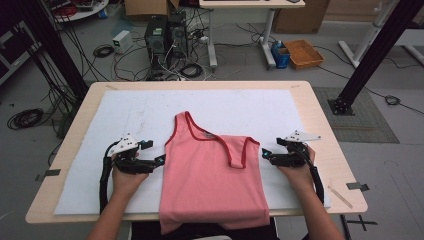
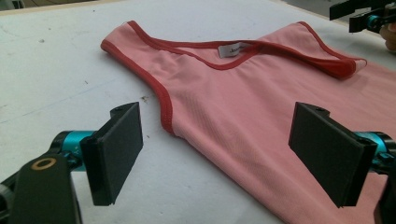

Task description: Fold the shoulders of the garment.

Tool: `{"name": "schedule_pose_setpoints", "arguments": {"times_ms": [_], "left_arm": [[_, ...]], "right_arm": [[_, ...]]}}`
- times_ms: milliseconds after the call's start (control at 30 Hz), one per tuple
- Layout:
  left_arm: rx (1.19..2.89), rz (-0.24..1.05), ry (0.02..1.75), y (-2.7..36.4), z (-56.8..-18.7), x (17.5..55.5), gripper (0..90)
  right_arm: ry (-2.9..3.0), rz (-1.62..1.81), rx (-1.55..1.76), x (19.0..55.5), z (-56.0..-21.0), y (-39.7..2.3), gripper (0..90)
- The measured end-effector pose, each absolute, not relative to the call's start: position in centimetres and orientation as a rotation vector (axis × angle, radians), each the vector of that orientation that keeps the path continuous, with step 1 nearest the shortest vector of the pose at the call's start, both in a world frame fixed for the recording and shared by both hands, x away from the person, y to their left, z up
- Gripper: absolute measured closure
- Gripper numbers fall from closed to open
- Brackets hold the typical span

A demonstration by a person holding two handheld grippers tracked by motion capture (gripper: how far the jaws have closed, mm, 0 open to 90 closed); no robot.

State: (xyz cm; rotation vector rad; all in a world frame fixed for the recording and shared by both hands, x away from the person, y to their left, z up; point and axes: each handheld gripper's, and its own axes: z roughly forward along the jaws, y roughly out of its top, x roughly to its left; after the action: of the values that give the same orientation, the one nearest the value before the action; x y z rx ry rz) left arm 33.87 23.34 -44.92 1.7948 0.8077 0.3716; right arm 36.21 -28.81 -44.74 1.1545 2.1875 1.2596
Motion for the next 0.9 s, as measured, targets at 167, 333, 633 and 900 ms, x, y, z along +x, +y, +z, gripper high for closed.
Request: {"name": "schedule_pose_setpoints", "arguments": {"times_ms": [167,333,633,900], "left_arm": [[1.800,0.376,0.799,23.2,-44.9,33.8,17.5],[1.802,0.375,0.801,23.2,-44.9,33.8,17.5],[1.806,0.376,0.795,23.2,-44.9,33.8,17.5],[1.805,0.376,0.802,23.1,-44.9,33.8,17.5]], "right_arm": [[2.198,1.258,1.156,36.3,-44.9,-28.9,19.1],[2.198,1.239,1.137,36.2,-44.9,-28.6,19.1],[2.181,1.291,1.101,35.8,-44.9,-28.8,18.4],[2.128,1.354,1.226,36.3,-44.9,-29.7,16.8]]}}
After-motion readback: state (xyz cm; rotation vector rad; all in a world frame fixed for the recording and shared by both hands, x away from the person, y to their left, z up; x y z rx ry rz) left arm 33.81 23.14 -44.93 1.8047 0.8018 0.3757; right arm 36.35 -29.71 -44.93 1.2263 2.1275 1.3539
